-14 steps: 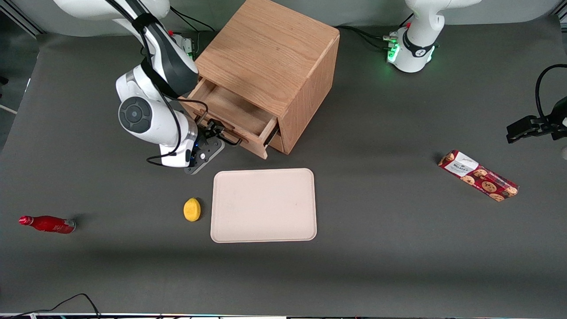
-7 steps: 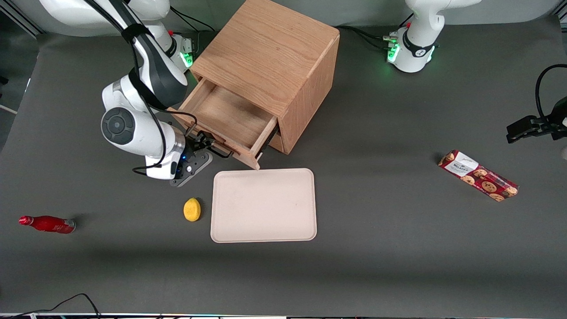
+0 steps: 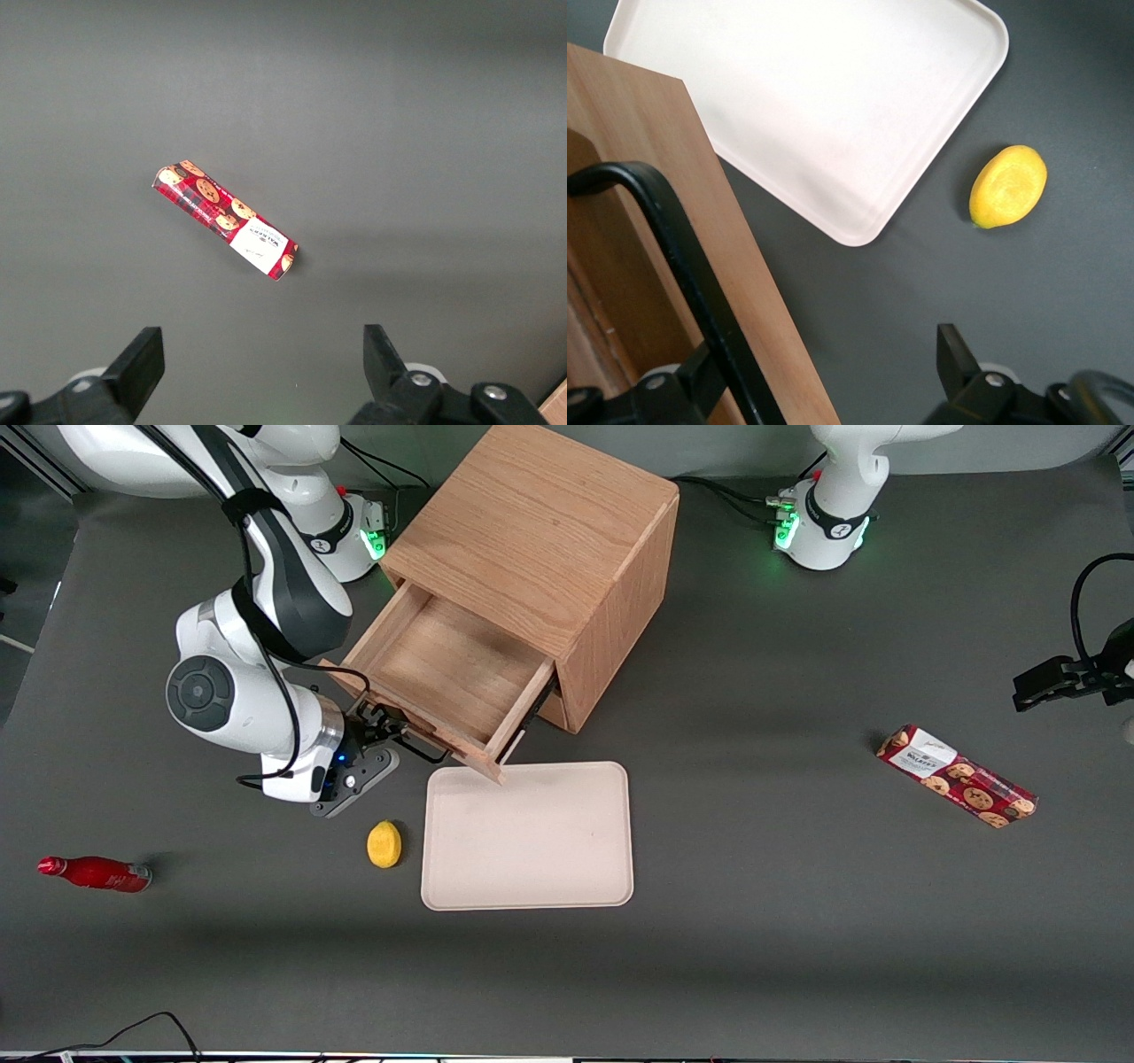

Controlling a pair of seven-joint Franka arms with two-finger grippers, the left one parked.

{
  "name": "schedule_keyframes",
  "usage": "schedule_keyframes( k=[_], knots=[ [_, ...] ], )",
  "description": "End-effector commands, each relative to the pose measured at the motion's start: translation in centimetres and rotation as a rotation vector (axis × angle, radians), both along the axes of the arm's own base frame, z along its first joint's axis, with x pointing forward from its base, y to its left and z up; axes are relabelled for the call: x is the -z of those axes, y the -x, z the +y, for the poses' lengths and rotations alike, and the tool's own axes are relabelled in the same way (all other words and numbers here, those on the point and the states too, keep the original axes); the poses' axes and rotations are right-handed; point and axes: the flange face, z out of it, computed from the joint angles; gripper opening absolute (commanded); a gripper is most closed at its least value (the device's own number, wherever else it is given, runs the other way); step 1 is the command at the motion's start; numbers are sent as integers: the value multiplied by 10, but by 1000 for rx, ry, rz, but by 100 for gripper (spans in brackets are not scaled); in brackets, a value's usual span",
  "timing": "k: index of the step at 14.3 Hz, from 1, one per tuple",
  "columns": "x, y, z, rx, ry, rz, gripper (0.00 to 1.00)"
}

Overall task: Open upper drawer
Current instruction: 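Pull the upper drawer outward from the cabinet with the right gripper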

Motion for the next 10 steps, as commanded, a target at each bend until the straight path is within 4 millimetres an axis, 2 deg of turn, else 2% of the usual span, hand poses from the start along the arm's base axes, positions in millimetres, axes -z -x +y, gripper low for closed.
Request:
schedule_keyframes(
  k=[1,10],
  knots=[
    [0,-15,-8,-12,2,-11,100],
    [-7,-39,-38,34,19,-46,100]
  ],
)
